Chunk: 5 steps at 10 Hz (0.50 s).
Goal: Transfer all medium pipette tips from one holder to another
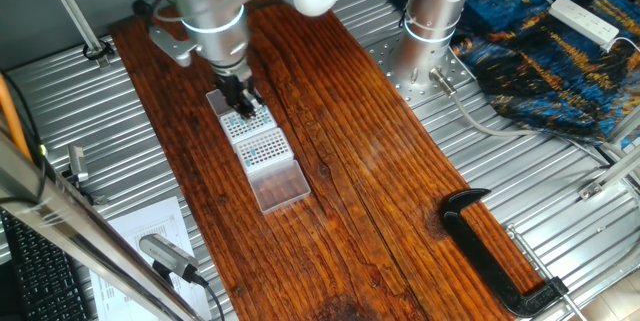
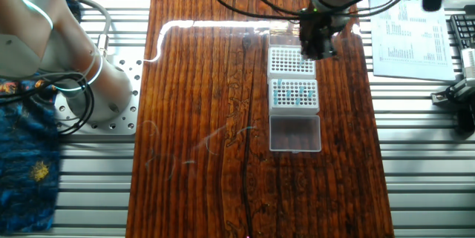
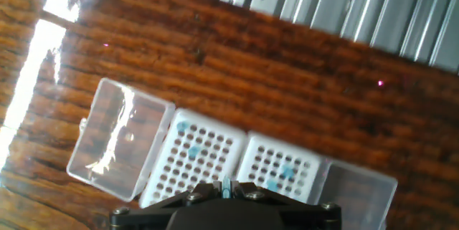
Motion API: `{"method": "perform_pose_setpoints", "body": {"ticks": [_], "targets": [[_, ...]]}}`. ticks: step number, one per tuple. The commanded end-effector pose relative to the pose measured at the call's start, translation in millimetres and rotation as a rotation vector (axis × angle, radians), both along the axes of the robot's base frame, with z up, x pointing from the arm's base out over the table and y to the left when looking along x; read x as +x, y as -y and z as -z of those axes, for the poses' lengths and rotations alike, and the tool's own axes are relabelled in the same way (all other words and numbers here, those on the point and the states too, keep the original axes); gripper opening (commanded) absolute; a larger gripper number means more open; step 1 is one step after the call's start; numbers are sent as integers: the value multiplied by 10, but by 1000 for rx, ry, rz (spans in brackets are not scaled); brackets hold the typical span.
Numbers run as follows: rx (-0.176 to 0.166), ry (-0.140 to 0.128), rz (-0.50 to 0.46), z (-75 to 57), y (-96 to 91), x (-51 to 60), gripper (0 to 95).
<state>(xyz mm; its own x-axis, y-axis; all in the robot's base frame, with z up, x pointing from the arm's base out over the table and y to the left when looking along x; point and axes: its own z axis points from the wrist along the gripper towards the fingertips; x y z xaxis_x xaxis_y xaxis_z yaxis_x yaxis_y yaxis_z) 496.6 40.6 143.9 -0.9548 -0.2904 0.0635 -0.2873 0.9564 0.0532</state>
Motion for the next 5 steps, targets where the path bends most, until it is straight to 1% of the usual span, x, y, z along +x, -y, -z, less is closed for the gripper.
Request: {"method": "perform_pose_setpoints", "body": {"ticks": [1,2,4,5], "targets": [[-3,21,24,67,-89,-129,0],[-18,23,22,90,-161,-170,0],[-27,19,12,96,-158,-174,0],[-28,17,24,100,-147,-194,0]]}}
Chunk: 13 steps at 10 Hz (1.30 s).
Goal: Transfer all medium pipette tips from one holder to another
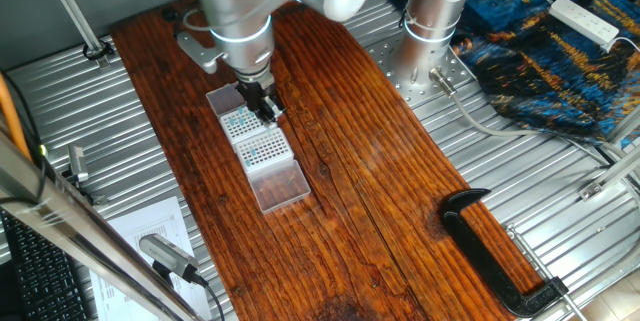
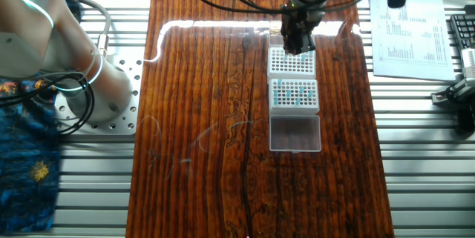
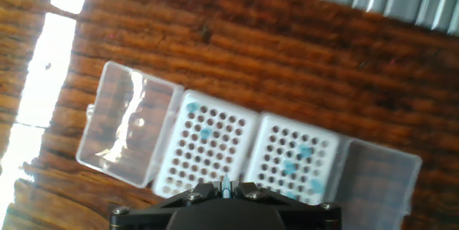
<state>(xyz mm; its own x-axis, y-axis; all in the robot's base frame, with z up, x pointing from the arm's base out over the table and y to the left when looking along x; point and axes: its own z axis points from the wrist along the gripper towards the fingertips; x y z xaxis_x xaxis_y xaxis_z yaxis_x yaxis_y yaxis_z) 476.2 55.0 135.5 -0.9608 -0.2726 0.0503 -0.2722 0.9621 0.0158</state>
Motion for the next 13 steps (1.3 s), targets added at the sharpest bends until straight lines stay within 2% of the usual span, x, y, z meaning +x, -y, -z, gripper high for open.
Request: {"method": "perform_pose_setpoints", "body": {"ticks": [1,5,8,13], "targets": [[3,-6,11,19,5,-3,0],[-8,-12,15,24,17,-24,0],[-10,-33,15,34,38,-60,0],[-18,-35,16,53,54,-64,0]]}}
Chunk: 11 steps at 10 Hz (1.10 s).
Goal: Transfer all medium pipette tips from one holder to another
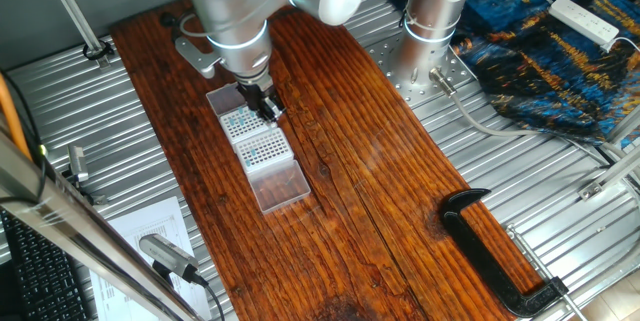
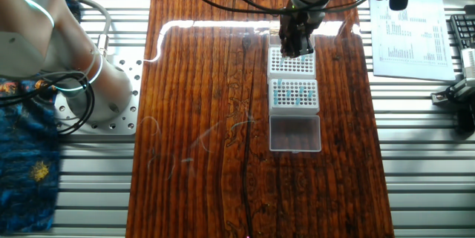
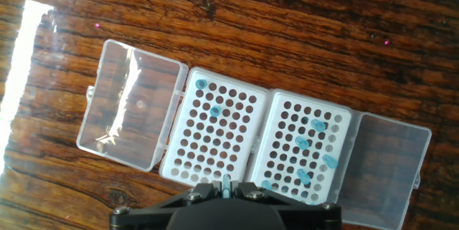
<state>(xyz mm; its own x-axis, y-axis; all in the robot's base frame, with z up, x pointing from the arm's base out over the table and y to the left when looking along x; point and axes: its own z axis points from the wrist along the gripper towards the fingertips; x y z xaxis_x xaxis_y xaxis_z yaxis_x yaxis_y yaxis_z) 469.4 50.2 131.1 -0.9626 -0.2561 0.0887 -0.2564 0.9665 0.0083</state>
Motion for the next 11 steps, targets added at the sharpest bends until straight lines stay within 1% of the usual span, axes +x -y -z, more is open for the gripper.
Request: {"method": "perform_pose_setpoints", "body": {"ticks": [1,5,7,10,11], "targets": [[0,1,0,15,15,0,0],[13,4,0,51,32,-7,0],[17,5,-3,47,31,-8,0],[20,-5,-2,34,29,-10,0],[23,-17,-1,34,29,-10,0]]}}
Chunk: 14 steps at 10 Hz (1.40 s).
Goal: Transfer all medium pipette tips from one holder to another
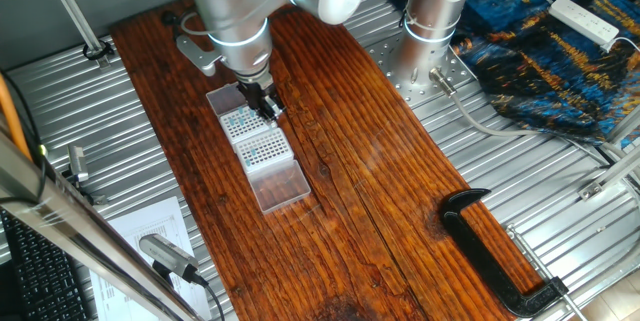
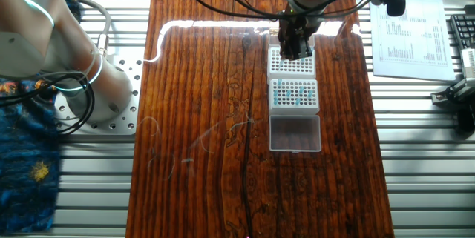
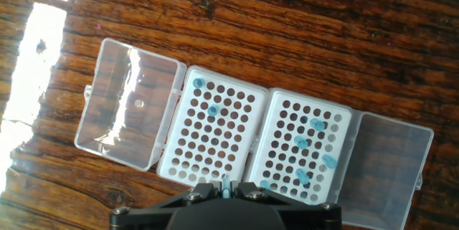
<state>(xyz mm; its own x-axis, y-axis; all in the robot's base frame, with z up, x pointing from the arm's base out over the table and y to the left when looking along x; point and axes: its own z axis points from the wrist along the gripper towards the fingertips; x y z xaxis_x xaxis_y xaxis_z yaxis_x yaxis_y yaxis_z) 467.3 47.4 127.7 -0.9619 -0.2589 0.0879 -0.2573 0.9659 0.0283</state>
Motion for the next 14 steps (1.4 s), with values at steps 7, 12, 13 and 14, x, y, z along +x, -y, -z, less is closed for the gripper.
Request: {"method": "perform_pose_setpoints", "body": {"ticks": [7,12,13,14], "targets": [[16,-37,-6,17,3,13,0],[18,-36,-9,19,4,13,190],[18,-36,-10,19,4,13,190],[18,-36,-11,19,4,13,190]]}}
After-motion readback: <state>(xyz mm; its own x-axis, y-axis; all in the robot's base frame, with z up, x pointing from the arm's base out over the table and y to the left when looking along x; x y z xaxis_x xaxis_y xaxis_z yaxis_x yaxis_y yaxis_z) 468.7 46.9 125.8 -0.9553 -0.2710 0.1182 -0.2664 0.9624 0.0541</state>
